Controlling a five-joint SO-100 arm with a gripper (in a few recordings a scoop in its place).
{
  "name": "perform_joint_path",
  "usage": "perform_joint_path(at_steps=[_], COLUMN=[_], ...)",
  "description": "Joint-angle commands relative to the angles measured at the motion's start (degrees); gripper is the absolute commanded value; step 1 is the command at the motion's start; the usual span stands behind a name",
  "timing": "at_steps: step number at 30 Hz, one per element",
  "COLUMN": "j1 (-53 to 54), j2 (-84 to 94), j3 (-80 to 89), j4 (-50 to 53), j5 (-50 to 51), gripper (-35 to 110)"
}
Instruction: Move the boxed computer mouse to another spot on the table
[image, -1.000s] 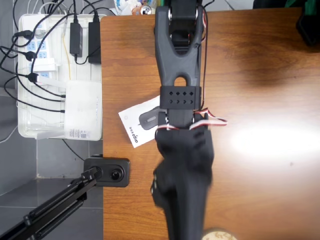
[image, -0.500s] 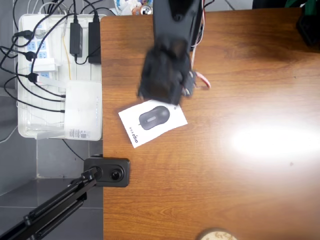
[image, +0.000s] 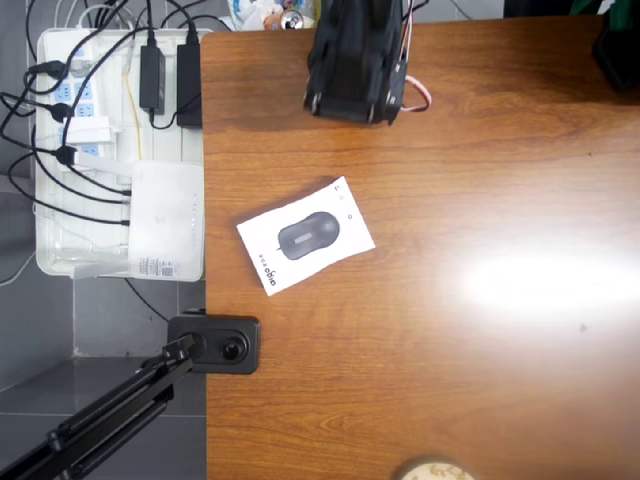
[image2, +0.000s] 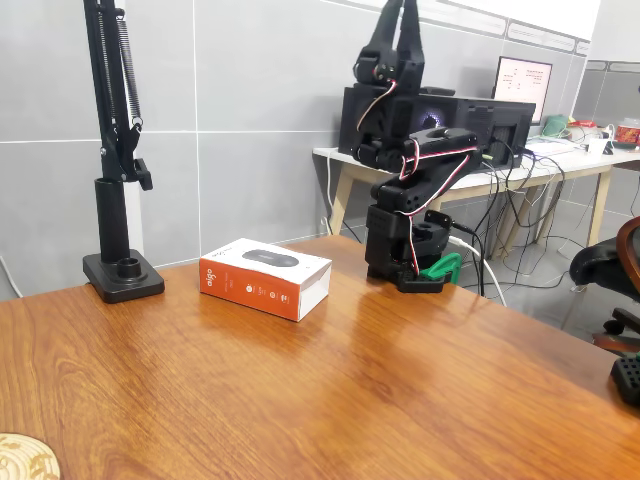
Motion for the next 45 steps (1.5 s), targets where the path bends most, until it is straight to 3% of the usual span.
perform_joint_path(at_steps=[1, 11, 20, 45], j1=[-0.79, -2.55, -4.92, -5.01], j2=[3.25, 16.08, 16.08, 16.08], j3=[-0.09, -0.09, -0.09, -0.09], j4=[0.35, 0.35, 0.44, 0.44], j5=[-0.79, 0.09, 14.50, 14.85], gripper=[0, 0, 0, 0])
